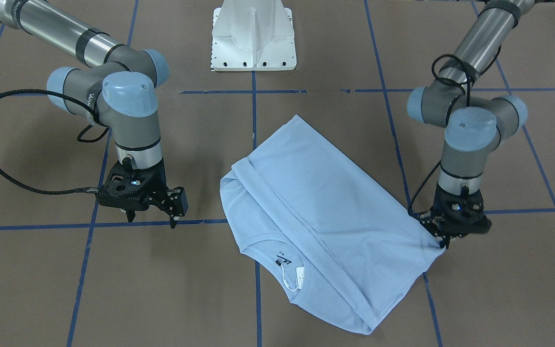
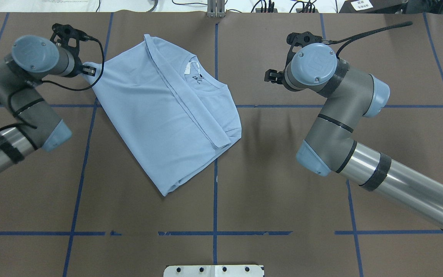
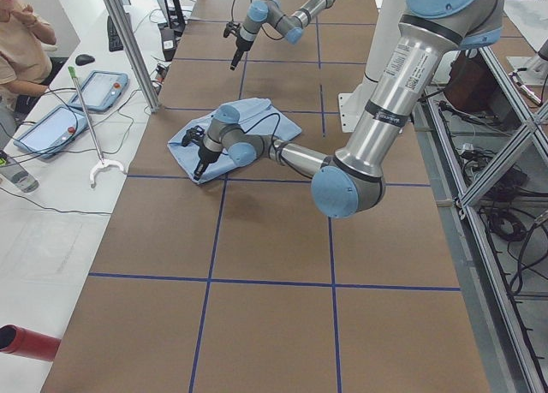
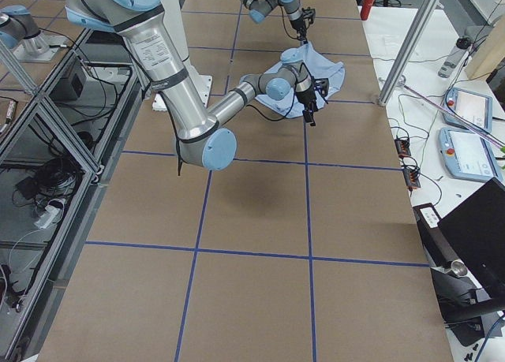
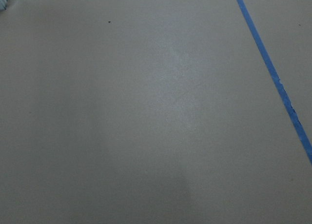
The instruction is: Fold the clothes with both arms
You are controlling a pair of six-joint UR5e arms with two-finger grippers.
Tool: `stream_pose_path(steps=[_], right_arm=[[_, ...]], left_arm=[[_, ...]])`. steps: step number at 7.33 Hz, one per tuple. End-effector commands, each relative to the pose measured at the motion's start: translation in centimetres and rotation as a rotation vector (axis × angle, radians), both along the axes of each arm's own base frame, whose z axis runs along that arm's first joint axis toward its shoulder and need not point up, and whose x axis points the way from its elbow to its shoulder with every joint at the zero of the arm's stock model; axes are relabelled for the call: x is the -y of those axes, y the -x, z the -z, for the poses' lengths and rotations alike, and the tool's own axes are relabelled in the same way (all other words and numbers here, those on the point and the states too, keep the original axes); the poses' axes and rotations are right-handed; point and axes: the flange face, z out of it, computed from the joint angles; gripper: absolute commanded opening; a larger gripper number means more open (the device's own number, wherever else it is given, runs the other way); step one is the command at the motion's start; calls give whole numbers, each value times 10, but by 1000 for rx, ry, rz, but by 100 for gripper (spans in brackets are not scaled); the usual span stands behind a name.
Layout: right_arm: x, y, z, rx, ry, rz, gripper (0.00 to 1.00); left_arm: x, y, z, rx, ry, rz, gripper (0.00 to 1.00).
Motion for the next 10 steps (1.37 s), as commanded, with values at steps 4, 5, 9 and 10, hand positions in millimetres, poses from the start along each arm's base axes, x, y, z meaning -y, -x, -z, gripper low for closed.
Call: stream_pose_path(steps=[4, 5, 9, 10], right_arm=[[-17, 32, 53, 128, 54, -74, 100], [-23, 72, 89, 202, 125, -127, 97], [-65, 187, 121, 171, 177, -209, 83], [-74, 199, 122, 154, 170, -187, 74]], left_arm=[[53, 38, -4, -10, -131, -9, 100], [39, 42, 1, -55, -137, -37, 100], [32, 36, 12, -77, -156, -46, 100], [31, 36, 11, -80, -160, -46, 100]])
